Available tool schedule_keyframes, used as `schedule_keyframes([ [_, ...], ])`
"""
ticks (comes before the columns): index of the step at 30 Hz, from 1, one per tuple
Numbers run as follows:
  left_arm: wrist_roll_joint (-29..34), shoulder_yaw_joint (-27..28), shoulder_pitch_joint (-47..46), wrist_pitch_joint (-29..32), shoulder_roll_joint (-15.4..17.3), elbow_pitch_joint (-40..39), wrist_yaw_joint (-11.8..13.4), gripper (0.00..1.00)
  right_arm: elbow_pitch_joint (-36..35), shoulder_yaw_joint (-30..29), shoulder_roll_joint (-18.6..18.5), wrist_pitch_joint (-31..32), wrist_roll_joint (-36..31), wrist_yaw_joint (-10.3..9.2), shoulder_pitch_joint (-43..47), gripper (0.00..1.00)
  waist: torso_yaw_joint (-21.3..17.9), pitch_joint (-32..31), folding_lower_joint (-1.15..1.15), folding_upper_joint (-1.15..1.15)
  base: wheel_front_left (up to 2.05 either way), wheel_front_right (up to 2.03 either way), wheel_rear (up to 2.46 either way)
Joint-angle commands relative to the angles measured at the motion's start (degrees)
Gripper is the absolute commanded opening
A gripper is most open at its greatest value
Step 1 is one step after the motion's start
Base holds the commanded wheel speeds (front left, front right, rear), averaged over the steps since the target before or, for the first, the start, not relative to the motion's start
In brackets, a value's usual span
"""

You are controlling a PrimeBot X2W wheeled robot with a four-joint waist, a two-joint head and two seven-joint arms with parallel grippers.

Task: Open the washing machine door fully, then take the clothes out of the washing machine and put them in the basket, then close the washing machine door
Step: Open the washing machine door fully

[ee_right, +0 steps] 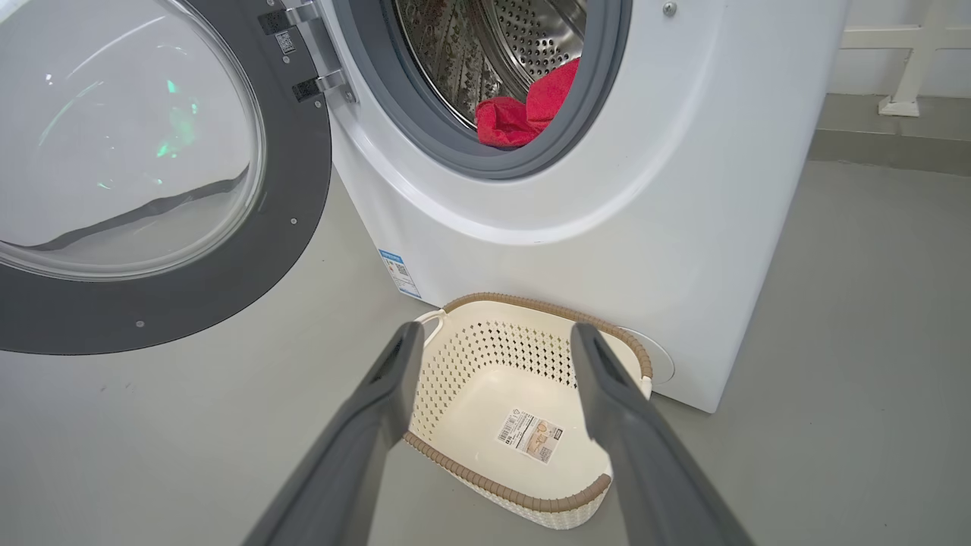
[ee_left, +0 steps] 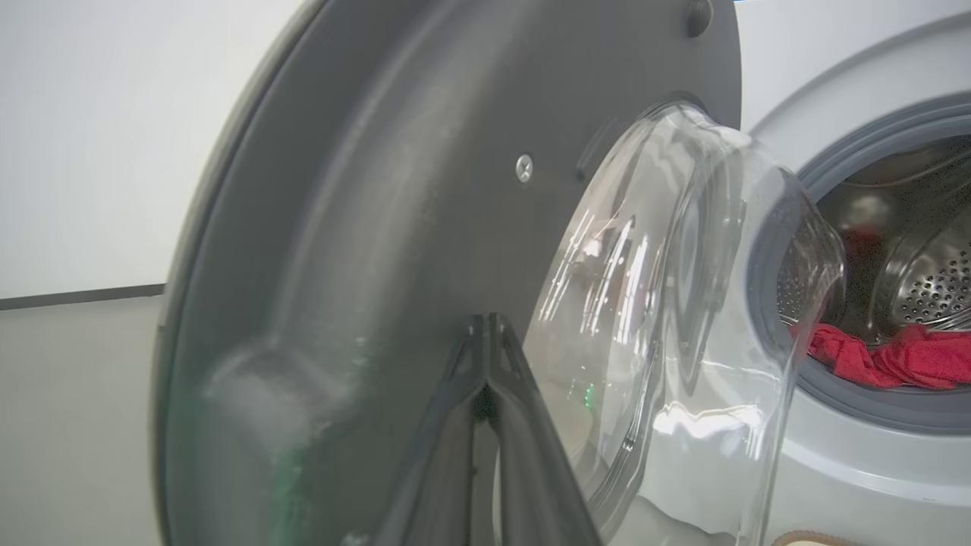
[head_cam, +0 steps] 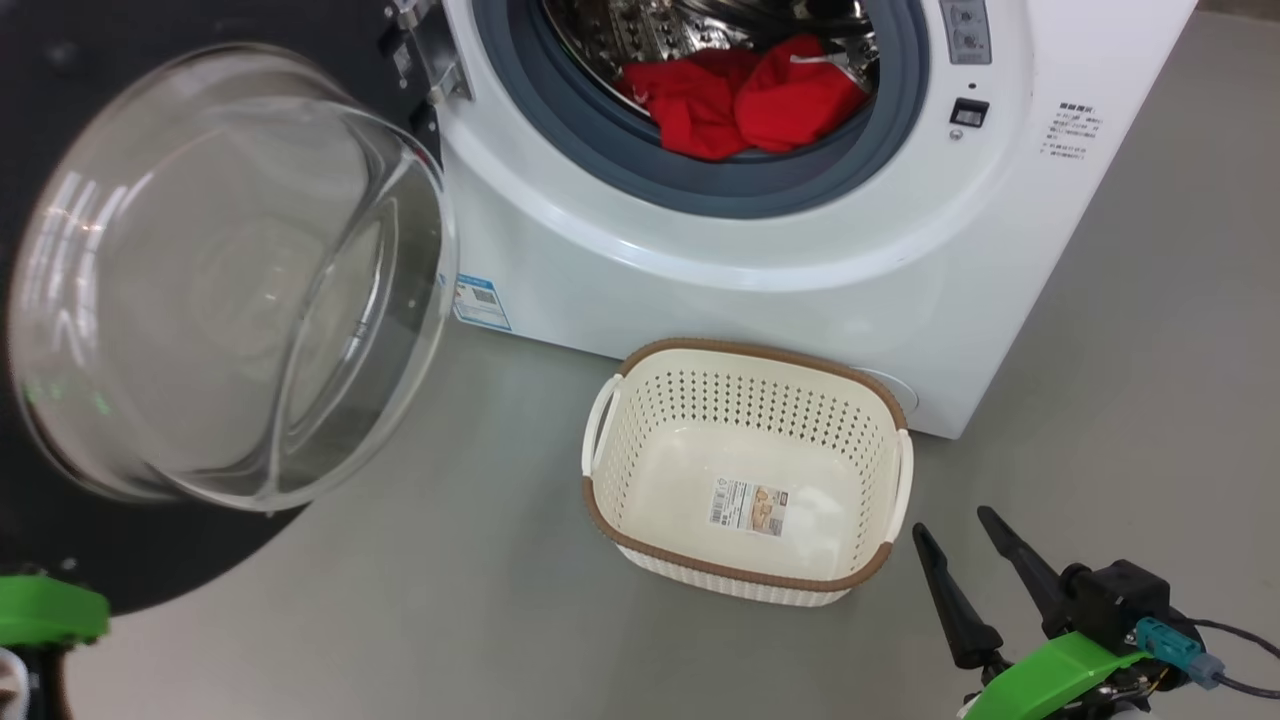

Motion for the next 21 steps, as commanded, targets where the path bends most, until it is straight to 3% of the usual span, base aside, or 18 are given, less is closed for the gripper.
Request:
schedule_keyframes([
  [1, 0.9, 3.4, -2.8, -0.3, 3.8, -0.3, 0.2, 0.0, -1.5, 1.0, -0.9, -0.7, -0.6, 0.37, -2.0, 1.0, -0.3, 1.0, 0.0, 0.0, 0.0, 0.0, 0.0],
  [21, 3.3, 9.3, -9.7, -0.3, 5.4, 9.4, 0.1, 0.0, -1.7, 0.4, -2.0, -0.7, -1.2, 0.37, -4.4, 1.0, -1.5, 4.4, 0.0, 0.0, 0.0, 0.0, 0.0],
])
